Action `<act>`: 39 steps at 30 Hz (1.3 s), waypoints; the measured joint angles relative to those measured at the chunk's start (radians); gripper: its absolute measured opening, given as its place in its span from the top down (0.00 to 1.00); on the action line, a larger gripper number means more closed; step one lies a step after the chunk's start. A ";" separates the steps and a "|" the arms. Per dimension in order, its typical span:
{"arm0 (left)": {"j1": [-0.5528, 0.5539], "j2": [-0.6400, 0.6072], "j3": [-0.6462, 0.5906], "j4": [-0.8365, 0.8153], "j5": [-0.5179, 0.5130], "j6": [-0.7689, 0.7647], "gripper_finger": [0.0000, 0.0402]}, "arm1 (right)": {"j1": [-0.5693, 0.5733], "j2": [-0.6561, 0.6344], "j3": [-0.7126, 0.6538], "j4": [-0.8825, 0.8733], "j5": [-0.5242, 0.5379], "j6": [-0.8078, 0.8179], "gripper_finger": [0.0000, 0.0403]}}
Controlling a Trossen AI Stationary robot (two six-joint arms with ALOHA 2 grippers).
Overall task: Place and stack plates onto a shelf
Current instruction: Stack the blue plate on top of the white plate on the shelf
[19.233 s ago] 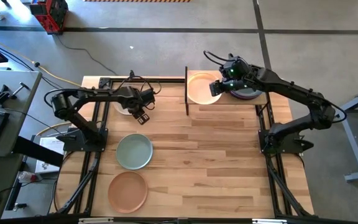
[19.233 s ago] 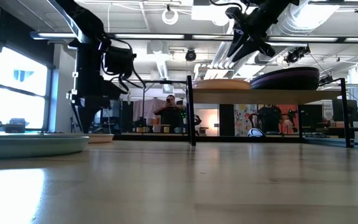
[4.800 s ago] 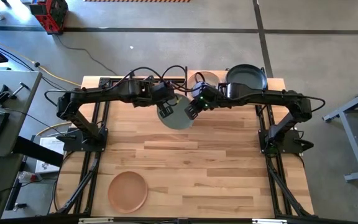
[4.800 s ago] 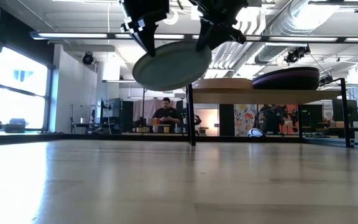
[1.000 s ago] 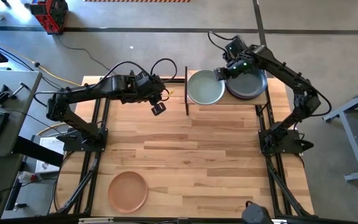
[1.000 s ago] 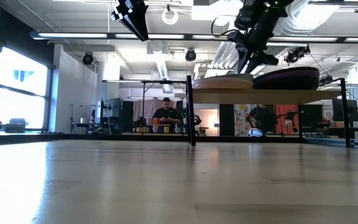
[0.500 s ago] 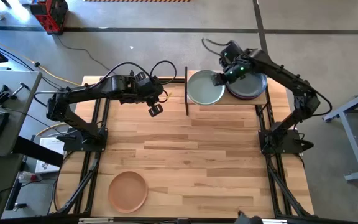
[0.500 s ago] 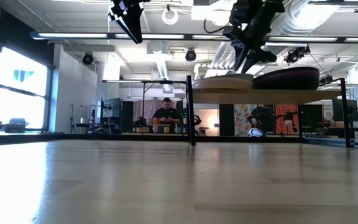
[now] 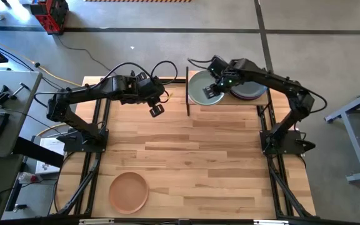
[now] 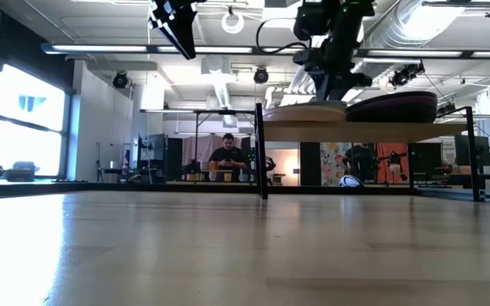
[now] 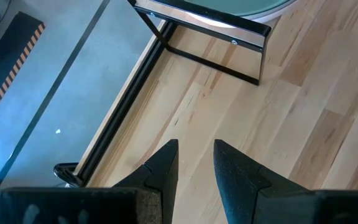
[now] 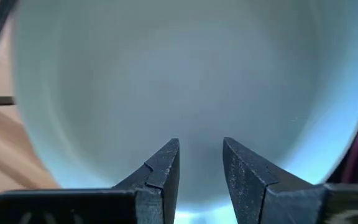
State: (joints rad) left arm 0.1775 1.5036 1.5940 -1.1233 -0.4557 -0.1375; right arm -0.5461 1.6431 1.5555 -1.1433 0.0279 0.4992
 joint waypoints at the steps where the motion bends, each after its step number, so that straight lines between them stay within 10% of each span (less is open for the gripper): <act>1: 0.000 0.000 0.000 0.000 0.000 0.000 0.78 | 0.000 0.004 0.000 -0.002 0.008 0.004 0.75; 39: 0.000 0.000 0.000 -0.001 0.000 0.000 0.78 | -0.076 0.040 -0.003 0.019 0.032 0.043 0.75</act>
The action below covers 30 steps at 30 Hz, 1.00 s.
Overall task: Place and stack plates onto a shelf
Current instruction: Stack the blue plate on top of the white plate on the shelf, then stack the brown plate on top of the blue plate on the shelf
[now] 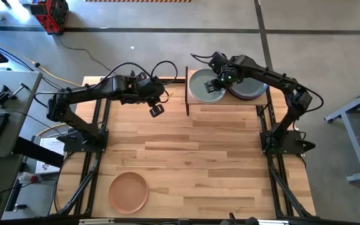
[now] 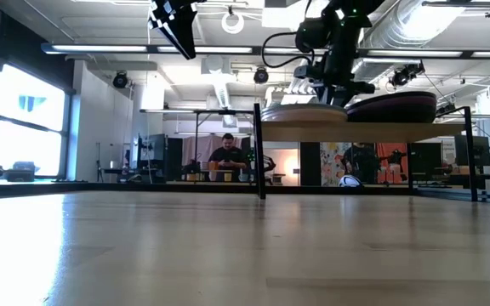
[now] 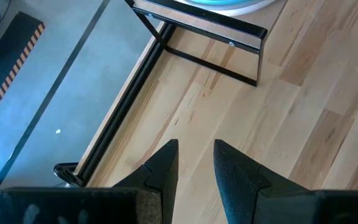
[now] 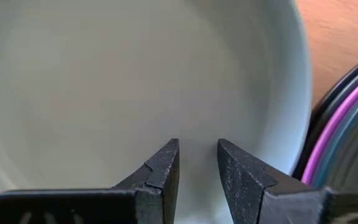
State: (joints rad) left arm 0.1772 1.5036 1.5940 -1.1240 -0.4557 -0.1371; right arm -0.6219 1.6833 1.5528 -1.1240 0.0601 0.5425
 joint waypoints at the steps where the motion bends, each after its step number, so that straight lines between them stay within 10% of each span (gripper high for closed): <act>1: 0.000 0.000 0.000 0.000 0.000 0.000 0.78 | 0.001 0.000 0.000 0.001 0.000 -0.004 0.75; 17: -0.024 0.001 -0.031 -0.233 0.134 -0.121 0.78 | 0.095 -0.157 0.003 0.044 -0.019 -0.031 0.75; 30: -0.173 0.000 -0.339 -0.239 0.391 -0.094 0.78 | 0.239 -0.246 0.004 0.044 0.003 -0.047 0.75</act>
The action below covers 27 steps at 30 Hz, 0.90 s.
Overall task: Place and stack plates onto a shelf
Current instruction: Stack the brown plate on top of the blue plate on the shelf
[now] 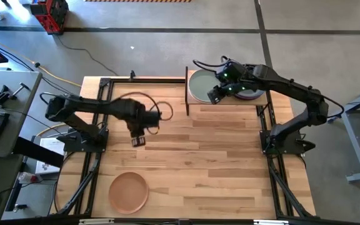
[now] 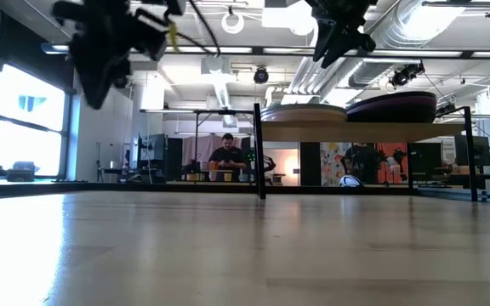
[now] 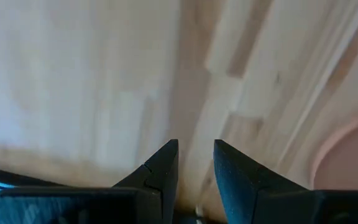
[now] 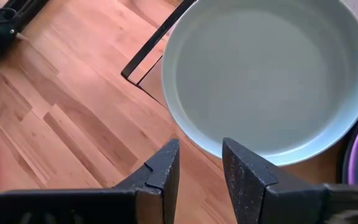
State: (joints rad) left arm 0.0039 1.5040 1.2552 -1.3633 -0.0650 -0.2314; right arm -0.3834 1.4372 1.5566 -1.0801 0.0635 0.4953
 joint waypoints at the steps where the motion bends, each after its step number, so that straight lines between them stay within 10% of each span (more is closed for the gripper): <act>1: -0.014 0.000 -0.025 0.002 0.014 0.000 0.78 | 0.000 0.000 0.000 0.000 0.000 0.000 0.75; 12: -0.225 0.000 -0.257 0.076 0.182 -0.084 0.78 | -0.002 0.002 0.000 -0.017 0.004 -0.035 0.75; 27: -0.554 0.000 -0.266 0.343 0.212 -0.373 0.78 | -0.002 0.003 0.000 -0.048 0.003 -0.161 0.75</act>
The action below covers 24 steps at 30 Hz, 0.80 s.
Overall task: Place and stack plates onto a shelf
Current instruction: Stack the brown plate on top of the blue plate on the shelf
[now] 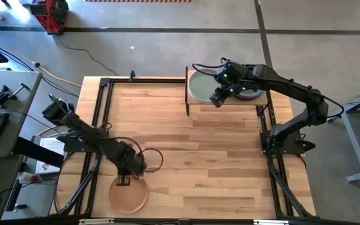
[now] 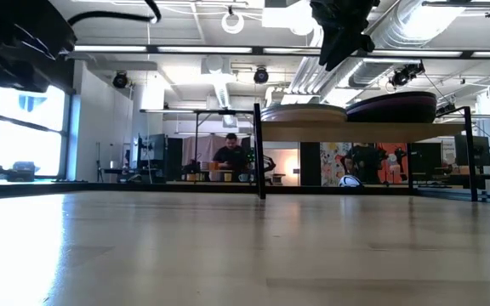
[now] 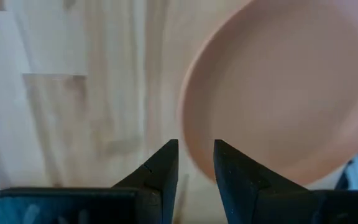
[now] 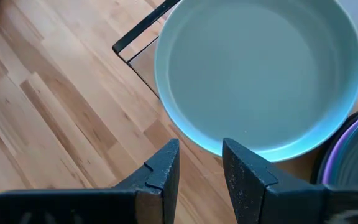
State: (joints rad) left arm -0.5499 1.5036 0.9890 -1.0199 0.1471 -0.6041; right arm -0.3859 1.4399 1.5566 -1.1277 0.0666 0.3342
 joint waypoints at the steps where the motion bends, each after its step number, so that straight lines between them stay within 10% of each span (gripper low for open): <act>1: -0.014 0.000 0.000 0.017 0.000 -0.024 0.78 | 0.000 0.000 0.000 0.000 0.000 -0.002 0.75; 24: -0.081 0.101 -0.001 0.059 -0.123 -0.225 0.78 | 0.000 0.000 0.000 -0.040 -0.004 -0.026 0.75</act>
State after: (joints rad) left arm -0.6307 1.6051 0.9882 -0.9606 0.0240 -0.8290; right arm -0.3855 1.4403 1.5566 -1.1675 0.0628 0.3084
